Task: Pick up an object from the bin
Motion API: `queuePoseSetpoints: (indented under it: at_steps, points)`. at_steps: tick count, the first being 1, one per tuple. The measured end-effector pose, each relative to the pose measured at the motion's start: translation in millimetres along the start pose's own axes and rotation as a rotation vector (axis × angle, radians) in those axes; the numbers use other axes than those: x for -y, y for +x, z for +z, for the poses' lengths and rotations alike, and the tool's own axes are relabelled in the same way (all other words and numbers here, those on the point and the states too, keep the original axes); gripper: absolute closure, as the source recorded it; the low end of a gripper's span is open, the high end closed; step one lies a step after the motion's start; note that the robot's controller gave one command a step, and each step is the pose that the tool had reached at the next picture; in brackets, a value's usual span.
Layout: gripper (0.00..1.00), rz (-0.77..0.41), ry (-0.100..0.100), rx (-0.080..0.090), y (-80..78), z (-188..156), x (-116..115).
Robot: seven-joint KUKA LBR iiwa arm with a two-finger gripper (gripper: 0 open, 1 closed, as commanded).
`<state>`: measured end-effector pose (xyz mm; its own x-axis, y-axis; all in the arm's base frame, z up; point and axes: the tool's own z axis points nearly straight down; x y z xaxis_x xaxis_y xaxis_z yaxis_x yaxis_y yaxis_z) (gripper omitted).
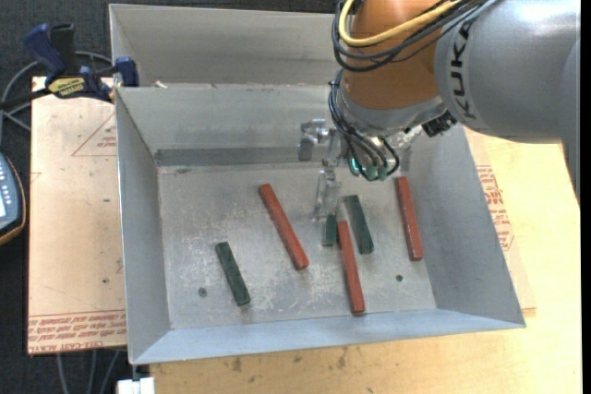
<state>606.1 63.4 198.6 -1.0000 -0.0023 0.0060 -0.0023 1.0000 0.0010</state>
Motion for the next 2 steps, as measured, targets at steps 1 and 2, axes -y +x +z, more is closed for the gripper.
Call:
queuePoseSetpoints:
  at_steps: [1,2]
  points:
    - [0.00,-0.250,0.000,0.004,17.7,36,-20]
    - [0.00,-0.456,0.001,0.004,-19.8,130,42]
